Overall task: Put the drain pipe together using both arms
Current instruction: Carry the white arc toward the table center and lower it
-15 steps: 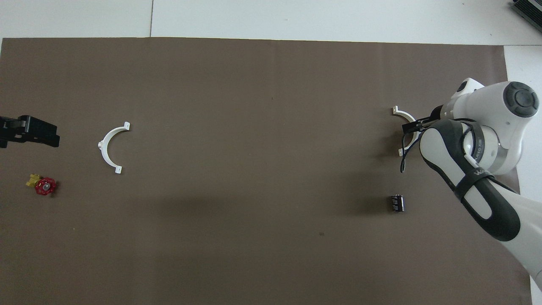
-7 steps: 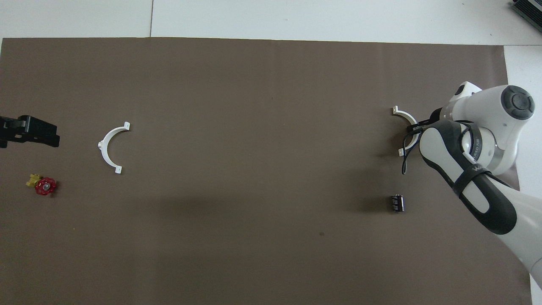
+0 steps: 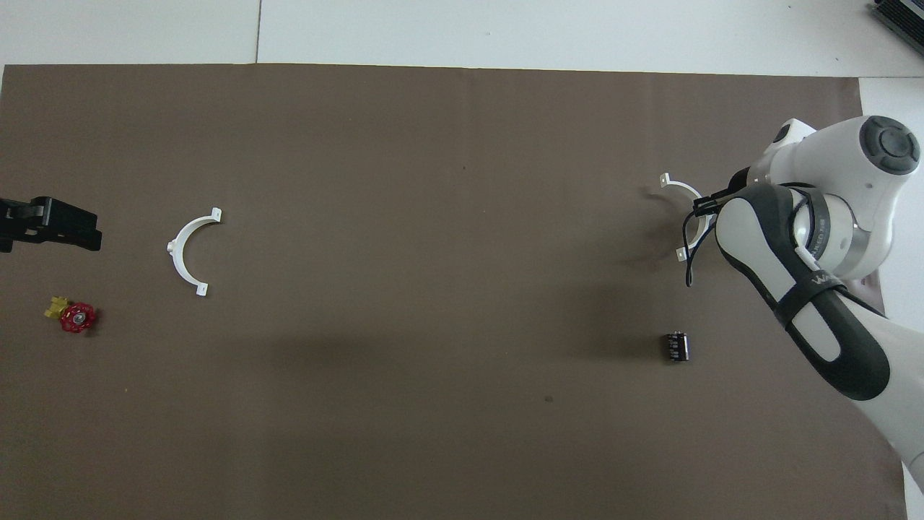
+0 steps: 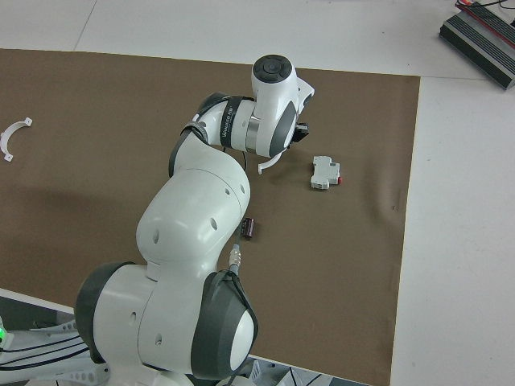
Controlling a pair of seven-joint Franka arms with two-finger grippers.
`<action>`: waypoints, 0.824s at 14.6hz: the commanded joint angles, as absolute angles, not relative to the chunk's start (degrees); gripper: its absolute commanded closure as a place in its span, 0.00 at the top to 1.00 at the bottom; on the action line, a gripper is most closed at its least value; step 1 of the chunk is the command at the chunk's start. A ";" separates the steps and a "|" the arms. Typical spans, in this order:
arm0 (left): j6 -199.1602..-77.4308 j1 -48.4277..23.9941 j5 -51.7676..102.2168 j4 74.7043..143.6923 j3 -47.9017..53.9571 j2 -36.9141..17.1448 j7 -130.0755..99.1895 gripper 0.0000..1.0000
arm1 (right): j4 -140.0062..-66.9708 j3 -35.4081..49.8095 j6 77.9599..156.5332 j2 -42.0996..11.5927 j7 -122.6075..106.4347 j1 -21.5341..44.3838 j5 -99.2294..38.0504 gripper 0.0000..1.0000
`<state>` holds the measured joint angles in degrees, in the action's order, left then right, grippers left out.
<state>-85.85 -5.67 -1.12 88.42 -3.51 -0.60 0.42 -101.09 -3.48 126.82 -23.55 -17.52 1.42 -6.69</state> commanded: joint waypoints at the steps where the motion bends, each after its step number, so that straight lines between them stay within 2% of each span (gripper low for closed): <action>1: -85.87 -5.98 -0.53 88.15 -3.96 -0.26 0.35 1.00 | -97.39 -3.34 123.04 -23.47 -6.64 7.45 -6.33 0.00; 4: -85.87 -5.98 -0.44 88.15 -3.96 -0.35 0.35 1.00 | -97.21 -3.34 126.55 -23.99 4.45 15.80 -5.27 0.00; 8: -85.87 -6.06 -0.44 88.15 -3.96 -0.26 0.26 1.00 | -96.16 -3.34 131.38 -28.29 17.81 26.70 -5.28 0.00; 12: -85.87 -5.98 -0.44 88.15 -3.96 -0.26 0.35 1.00 | -94.92 -3.34 133.59 -30.67 19.77 31.11 -5.19 0.00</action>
<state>-85.85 -5.67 -1.12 88.42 -3.51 -0.60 0.42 -96.42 -3.22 132.95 -29.40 18.64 30.71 -6.20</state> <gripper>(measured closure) 0.000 0.793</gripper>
